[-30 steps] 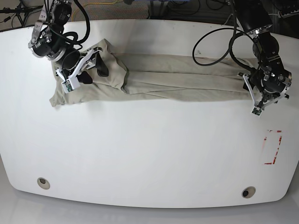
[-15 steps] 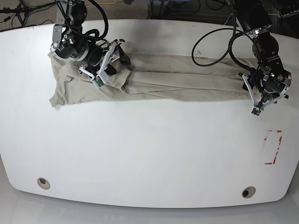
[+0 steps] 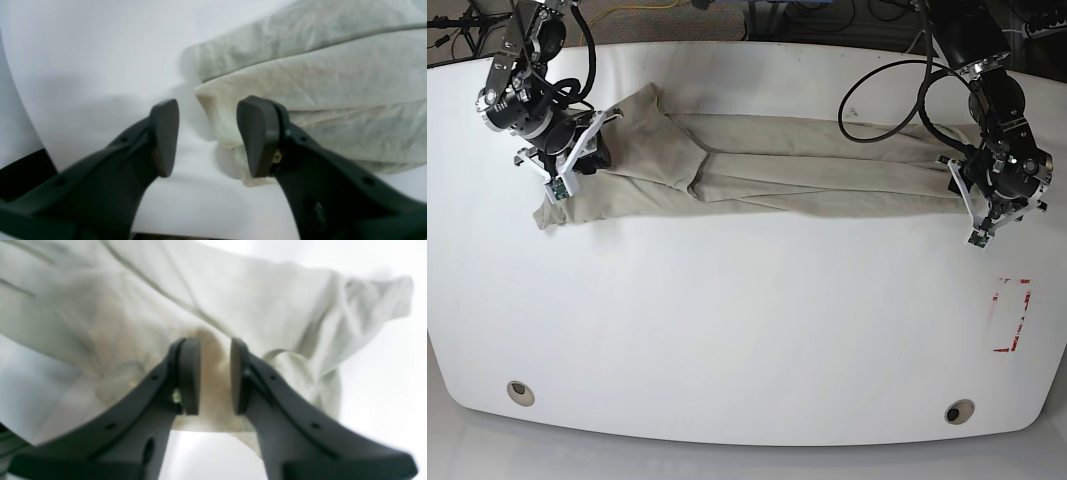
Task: Fold the T-shirt properly
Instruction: 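Fold the strip's end with the right gripper back over itself, then grasp the strip's other end with the left gripper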
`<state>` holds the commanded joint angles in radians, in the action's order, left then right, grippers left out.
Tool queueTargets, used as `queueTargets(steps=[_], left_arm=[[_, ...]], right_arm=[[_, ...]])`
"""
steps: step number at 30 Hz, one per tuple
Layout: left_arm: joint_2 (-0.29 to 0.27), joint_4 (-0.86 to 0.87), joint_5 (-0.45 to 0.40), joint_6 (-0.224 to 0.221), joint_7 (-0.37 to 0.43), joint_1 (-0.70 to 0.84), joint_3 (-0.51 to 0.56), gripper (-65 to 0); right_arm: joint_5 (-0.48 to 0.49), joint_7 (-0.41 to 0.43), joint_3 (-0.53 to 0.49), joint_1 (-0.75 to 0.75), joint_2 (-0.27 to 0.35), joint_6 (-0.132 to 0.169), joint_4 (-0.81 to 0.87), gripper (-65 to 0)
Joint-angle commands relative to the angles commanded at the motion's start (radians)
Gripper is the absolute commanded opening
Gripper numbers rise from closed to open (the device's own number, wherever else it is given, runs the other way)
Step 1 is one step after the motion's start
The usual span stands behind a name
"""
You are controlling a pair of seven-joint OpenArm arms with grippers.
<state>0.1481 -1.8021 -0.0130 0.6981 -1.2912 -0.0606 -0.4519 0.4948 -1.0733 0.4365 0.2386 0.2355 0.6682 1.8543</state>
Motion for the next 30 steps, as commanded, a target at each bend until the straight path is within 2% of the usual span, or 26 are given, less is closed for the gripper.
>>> queueTargets(steps=[5,10,17,21,30], left_arm=[[-0.014,0.005,0.126,0.0,-0.005,-0.002,-0.129,-34.6],[-0.008,0.008,0.249,0.0,-0.006,0.002,-0.178,-33.5],[0.015,0.009,0.396,0.0,-0.051,0.04,-0.238,-20.6],[0.021,0.054,0.446,0.0,-0.052,0.063,-0.261,-18.2],[0.117,0.33,0.542,0.0,-0.051,0.069,-0.325,-18.5]], right_arm=[[-0.002,0.055,0.0,-0.014,0.006,0.0,-0.114,-52.0],[-0.002,0.106,0.0,-0.018,0.008,0.0,-0.167,-52.0],[-0.002,0.109,-0.002,-0.018,0.008,0.0,-0.178,-52.3],[-0.002,0.109,-0.002,-0.017,0.008,0.0,-0.178,-52.3],[-0.002,0.109,-0.002,-0.012,0.008,0.0,-0.175,-52.5]])
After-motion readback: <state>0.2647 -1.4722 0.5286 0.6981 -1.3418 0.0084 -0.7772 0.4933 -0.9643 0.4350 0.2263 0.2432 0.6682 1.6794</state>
